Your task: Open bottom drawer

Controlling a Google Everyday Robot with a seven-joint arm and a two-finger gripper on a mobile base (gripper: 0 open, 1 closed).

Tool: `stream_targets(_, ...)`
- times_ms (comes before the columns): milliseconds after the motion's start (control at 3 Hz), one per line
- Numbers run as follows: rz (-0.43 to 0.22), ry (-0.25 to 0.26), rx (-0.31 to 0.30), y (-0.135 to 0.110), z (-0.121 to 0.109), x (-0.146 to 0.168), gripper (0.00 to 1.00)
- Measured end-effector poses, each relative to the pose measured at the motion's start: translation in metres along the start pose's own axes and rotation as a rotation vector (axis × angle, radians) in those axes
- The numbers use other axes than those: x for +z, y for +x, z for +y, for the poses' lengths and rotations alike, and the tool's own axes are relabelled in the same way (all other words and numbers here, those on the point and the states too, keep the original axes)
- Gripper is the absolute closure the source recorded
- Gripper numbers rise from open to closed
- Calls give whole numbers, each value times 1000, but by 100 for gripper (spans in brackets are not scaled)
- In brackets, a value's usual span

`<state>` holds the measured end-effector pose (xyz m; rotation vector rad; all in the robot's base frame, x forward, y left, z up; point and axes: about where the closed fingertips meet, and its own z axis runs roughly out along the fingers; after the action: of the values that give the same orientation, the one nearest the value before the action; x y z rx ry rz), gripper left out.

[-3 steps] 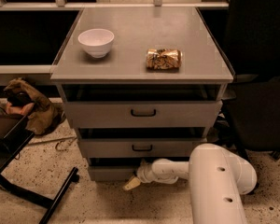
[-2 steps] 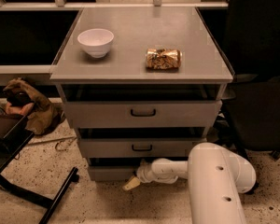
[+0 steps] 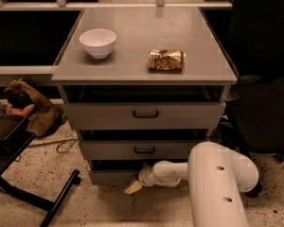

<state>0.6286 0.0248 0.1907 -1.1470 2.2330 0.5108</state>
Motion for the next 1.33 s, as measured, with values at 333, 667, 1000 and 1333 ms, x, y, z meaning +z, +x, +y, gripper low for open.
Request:
stream_targets(333, 35, 0, 110, 18, 10, -20, 0)
stream_targets(667, 35, 0, 110, 18, 10, -20, 0)
stream_targets(1000, 52, -5, 115, 22, 13, -19, 0)
stream_targets(1333, 64, -17, 129, 26, 19, -21, 0)
